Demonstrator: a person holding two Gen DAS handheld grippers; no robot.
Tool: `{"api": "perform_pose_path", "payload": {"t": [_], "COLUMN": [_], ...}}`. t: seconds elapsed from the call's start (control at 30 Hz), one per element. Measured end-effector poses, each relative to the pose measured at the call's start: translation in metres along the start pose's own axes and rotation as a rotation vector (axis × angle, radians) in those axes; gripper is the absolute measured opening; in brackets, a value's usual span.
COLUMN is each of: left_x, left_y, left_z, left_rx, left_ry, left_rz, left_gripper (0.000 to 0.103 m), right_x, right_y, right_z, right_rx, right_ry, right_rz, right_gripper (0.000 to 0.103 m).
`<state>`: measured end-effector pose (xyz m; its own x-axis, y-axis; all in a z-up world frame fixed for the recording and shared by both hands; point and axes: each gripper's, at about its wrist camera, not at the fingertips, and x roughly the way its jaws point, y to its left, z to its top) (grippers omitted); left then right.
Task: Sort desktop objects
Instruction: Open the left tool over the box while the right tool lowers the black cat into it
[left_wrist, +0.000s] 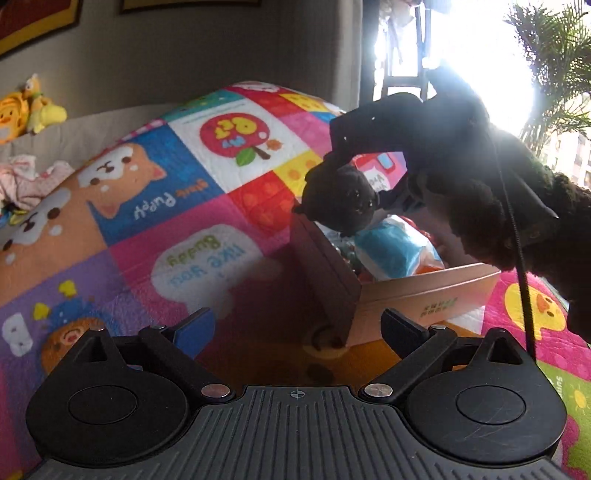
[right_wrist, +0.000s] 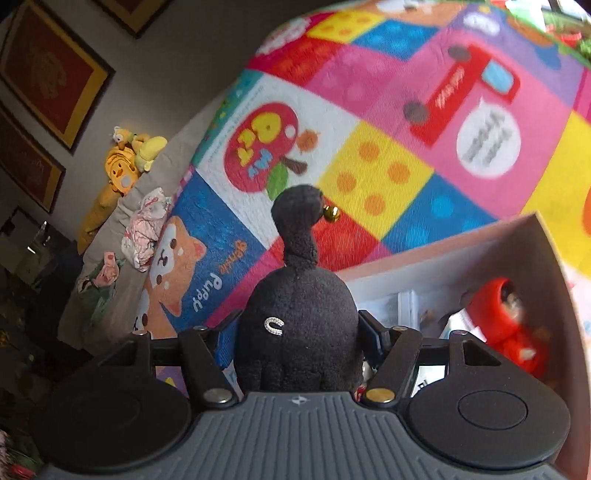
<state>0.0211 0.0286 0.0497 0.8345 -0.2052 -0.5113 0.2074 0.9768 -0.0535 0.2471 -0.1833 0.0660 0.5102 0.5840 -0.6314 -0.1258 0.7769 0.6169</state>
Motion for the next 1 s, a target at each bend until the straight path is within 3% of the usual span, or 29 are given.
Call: {"api": "perform_pose_path", "payload": {"t": [0.13,0.23,0.37,0.47,0.6,0.77,0.87,1.0], "left_x": [0.002,0.003,0.007,0.009,0.009,-0.002,-0.006,0.000], "left_y": [0.013,0.019,0.017,0.014,0.009,0.004,0.008,0.010], "left_z": [-0.008,-0.012,-0.014,-0.015,-0.016,-0.016,-0.017,-0.017], "left_rx": [-0.047,-0.090,-0.101,-0.100,-0.093,-0.066,-0.071,-0.097], "left_ry": [0.010,0.004,0.007,0.013,0.023,0.007,0.003,0.015], "left_rz": [0.012,0.008,-0.023,-0.040,-0.043,-0.056,-0.043,-0.046], "left_gripper": [0.100,0.100,0.100,0.100,0.100,0.101,0.101,0.101], "right_x": [-0.003,-0.024,-0.049,-0.064,-0.044,0.008,-0.003,-0.028], "right_y": [-0.005,-0.004,0.004,0.012,0.030,0.037,0.034,0.023], "right_z": [-0.004,-0.002,0.007,0.010,0.002,-0.012,-0.010,-0.001], "right_rx": [-0.073,-0.208,-0.364,-0.382,-0.375,-0.451,-0.481,-0.469], "right_ry": [-0.018,-0.090,-0.217,-0.251,-0.202,-0.115,-0.129,-0.165], "right_rz": [-0.088,-0.247,-0.493,-0.430,-0.347,-0.388,-0.417,-0.533], "right_gripper": [0.067,0.079,0.079,0.079,0.080,0.063,0.063,0.062]}}
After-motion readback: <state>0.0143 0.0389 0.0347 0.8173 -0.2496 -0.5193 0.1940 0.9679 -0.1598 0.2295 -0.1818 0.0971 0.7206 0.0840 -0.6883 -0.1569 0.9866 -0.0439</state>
